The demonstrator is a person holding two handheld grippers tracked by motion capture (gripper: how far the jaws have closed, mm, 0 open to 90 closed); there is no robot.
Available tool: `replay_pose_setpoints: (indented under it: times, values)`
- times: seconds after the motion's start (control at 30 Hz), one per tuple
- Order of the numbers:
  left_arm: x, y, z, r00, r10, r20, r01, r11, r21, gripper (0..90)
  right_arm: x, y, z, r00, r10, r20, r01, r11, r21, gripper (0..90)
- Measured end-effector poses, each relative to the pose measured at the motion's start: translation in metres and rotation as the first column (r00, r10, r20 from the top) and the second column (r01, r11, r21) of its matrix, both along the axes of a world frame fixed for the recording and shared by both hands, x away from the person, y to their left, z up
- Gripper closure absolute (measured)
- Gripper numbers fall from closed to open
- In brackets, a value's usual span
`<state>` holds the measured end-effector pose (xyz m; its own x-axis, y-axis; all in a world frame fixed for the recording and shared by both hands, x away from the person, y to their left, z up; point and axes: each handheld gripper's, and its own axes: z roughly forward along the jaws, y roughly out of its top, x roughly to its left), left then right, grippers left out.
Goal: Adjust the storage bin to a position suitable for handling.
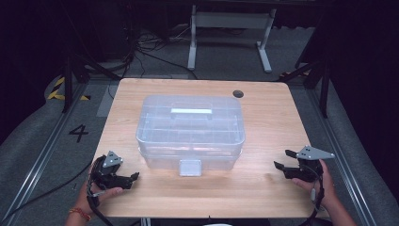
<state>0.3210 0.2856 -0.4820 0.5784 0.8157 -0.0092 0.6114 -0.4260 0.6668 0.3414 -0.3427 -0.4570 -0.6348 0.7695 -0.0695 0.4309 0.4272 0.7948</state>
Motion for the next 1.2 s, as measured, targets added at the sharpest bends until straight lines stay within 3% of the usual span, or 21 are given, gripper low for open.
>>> replay_pose_setpoints:
  times: [0.07, 0.27, 0.83, 1.2]
  values:
    - [0.0, 0.0, 0.0, 1.0, 0.0, -0.002, 0.0, 1.0, -0.001, 5.9, 0.002, 0.001, 0.01, 0.9999, 0.009, 0.012, -0.009, 0.9994, 0.033, 31.2]
    - [0.001, 0.001, 0.0, 1.0, -0.006, 0.001, 0.006, 1.0, 0.005, 5.9, 0.004, 0.003, 0.032, 0.9985, 0.018, 0.052, -0.021, 0.9982, 0.056, 31.2]
    - [0.002, 0.001, 0.0, 1.0, -0.003, 0.002, 0.003, 1.0, -0.001, 5.9, 0.02, 0.023, 0.084, 0.9883, 0.059, 0.14, -0.068, 0.9959, 0.06, 31.2]
    - [0.003, 0.001, 0.0, 1.0, -0.002, 0.006, 0.002, 1.0, 0.002, 5.9, 0.032, 0.048, 0.113, 0.9737, 0.123, 0.192, -0.136, 0.9889, 0.059, 31.2]
